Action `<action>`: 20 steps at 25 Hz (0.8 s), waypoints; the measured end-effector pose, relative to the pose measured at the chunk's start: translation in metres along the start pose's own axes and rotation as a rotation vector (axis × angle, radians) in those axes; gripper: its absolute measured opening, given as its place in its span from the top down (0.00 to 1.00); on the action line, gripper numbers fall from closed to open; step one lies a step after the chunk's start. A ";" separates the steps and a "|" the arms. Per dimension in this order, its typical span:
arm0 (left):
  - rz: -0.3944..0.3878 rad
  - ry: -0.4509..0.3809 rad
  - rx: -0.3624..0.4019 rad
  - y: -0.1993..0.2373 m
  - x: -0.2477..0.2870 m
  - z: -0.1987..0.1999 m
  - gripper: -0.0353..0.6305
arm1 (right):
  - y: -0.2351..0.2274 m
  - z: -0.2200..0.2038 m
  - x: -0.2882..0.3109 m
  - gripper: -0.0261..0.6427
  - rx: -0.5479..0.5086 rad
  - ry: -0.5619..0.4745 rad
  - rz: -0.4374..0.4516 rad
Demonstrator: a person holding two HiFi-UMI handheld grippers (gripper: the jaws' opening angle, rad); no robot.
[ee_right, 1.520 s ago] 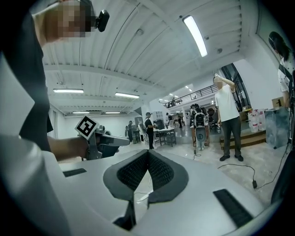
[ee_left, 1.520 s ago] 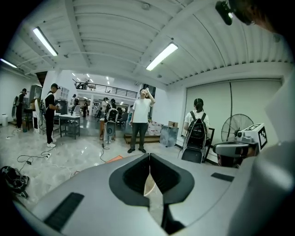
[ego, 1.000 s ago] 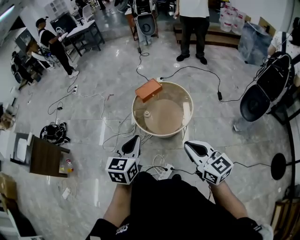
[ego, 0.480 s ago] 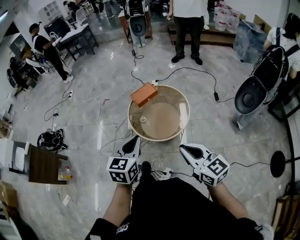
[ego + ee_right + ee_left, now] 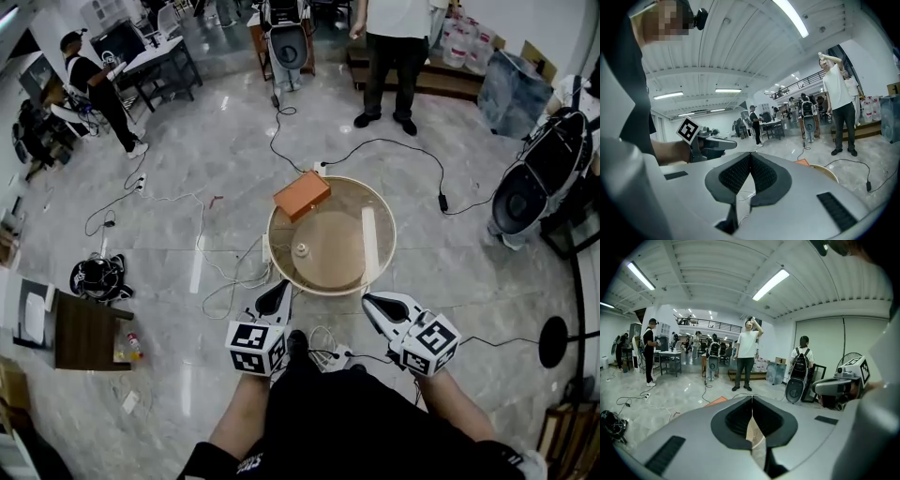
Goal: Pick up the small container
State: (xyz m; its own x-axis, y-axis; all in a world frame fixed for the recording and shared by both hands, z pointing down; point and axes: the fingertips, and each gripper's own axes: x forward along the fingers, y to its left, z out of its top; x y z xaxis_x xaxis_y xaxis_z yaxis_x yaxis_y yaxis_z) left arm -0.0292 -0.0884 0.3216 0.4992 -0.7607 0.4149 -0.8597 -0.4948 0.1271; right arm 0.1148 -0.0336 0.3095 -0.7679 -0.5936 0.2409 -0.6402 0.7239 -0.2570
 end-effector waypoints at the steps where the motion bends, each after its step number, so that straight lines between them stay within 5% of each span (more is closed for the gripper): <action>1: -0.004 0.003 -0.004 0.008 0.003 0.000 0.92 | -0.002 0.004 0.011 0.94 -0.002 0.005 0.004; 11: -0.069 0.035 -0.051 0.097 0.051 -0.024 0.92 | -0.016 0.004 0.138 0.94 0.020 0.112 0.021; 20: -0.133 0.080 -0.055 0.139 0.123 -0.071 0.92 | -0.038 -0.048 0.226 0.94 0.105 0.207 0.082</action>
State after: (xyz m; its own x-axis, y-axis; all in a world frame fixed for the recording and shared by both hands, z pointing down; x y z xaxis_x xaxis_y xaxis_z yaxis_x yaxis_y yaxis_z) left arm -0.0948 -0.2207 0.4546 0.6008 -0.6530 0.4612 -0.7922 -0.5635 0.2342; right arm -0.0331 -0.1782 0.4183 -0.8035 -0.4420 0.3988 -0.5830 0.7198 -0.3769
